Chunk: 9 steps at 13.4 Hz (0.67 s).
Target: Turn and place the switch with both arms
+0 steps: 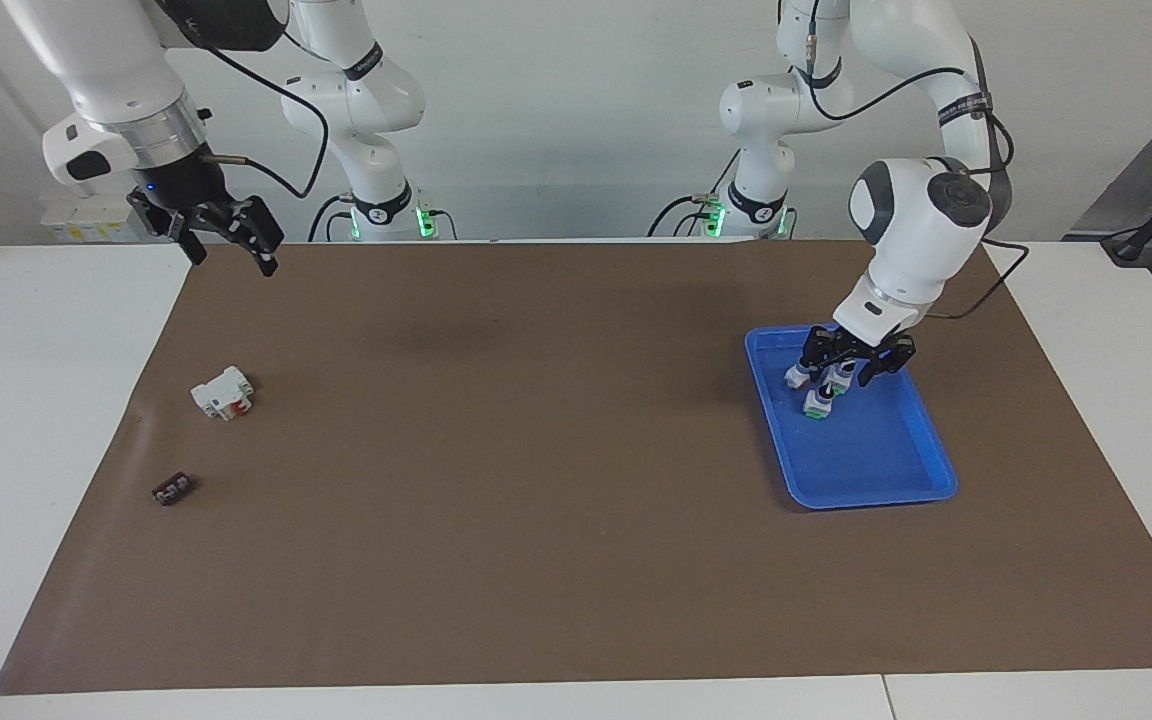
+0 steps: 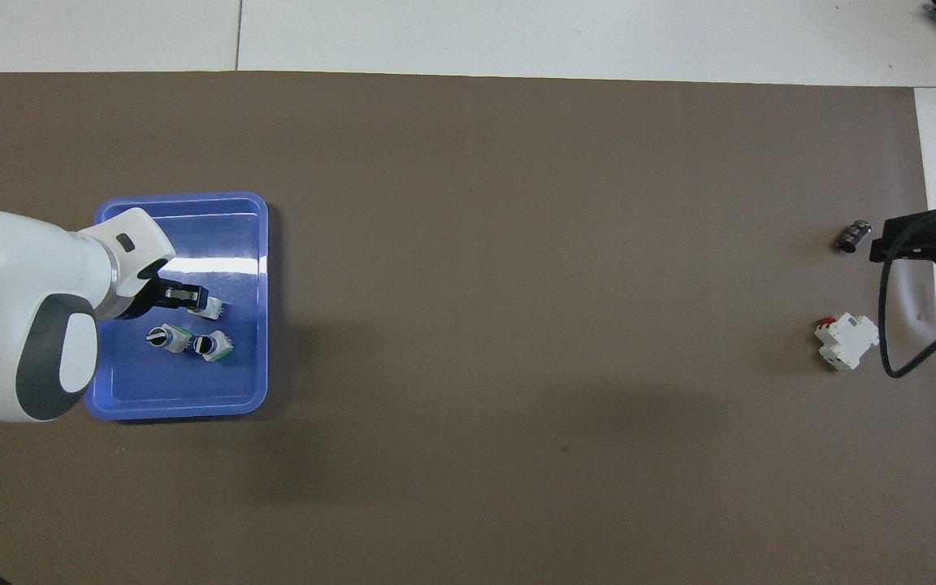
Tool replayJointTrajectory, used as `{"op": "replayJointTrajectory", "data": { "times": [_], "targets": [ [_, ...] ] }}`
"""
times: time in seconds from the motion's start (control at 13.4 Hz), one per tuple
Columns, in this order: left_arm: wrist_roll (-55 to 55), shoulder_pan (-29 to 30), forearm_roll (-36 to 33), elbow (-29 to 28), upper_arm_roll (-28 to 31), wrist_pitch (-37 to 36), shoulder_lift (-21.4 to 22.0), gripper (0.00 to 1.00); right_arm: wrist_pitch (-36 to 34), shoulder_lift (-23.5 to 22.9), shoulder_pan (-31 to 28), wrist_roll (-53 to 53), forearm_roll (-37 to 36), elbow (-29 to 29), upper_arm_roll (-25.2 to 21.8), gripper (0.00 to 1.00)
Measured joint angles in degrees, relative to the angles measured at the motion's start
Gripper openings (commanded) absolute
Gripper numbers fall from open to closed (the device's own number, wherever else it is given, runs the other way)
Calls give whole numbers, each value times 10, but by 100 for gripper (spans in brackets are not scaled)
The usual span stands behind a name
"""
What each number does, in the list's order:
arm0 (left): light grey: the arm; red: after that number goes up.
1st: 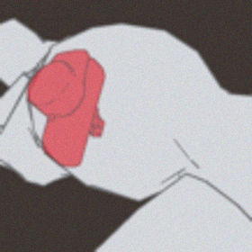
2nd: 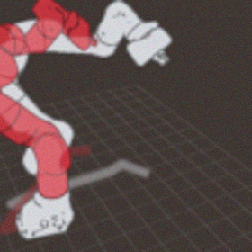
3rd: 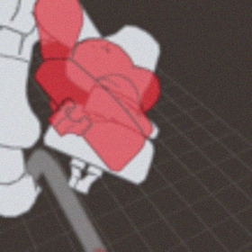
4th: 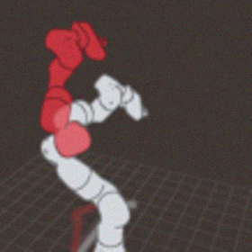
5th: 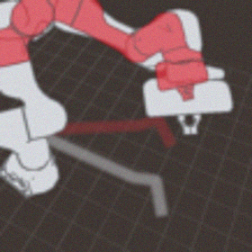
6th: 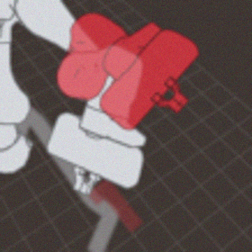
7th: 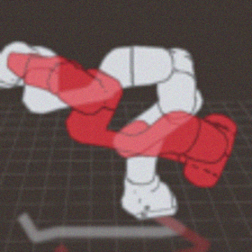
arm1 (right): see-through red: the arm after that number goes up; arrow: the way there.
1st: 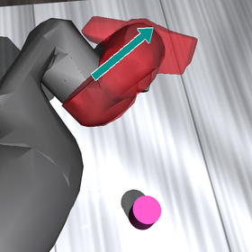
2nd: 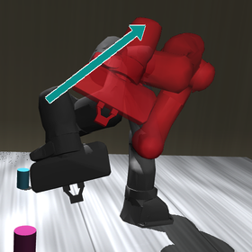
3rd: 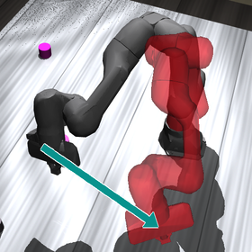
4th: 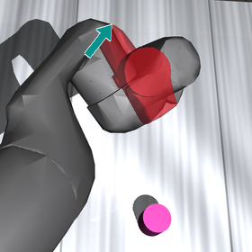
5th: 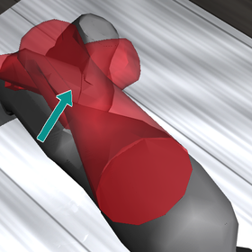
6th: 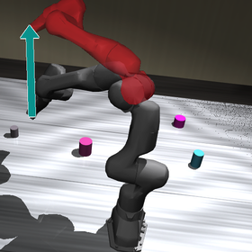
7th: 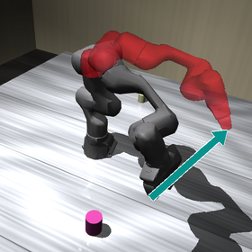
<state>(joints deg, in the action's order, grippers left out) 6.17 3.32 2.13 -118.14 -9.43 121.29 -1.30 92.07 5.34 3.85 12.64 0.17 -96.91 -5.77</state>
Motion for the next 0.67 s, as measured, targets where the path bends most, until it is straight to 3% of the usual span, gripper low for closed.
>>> {"op": "replayJointTrajectory", "data": {
  "times": [0.22, 0.52, 0.67],
  "targets": [
    [0, -2, 0, 61, 8, -71, 17, 99, -39, 2, 4, 0, 0, 13, 1, 100],
    [0, -73, 0, 135, 96, -157, 44, 99, -54, 3, 5, -53, 0, 35, 3, 100],
    [0, -82, 0, 189, 110, -209, 44, 100, -55, 2, 5, -61, -1, 37, 3, 100]
  ]
}}
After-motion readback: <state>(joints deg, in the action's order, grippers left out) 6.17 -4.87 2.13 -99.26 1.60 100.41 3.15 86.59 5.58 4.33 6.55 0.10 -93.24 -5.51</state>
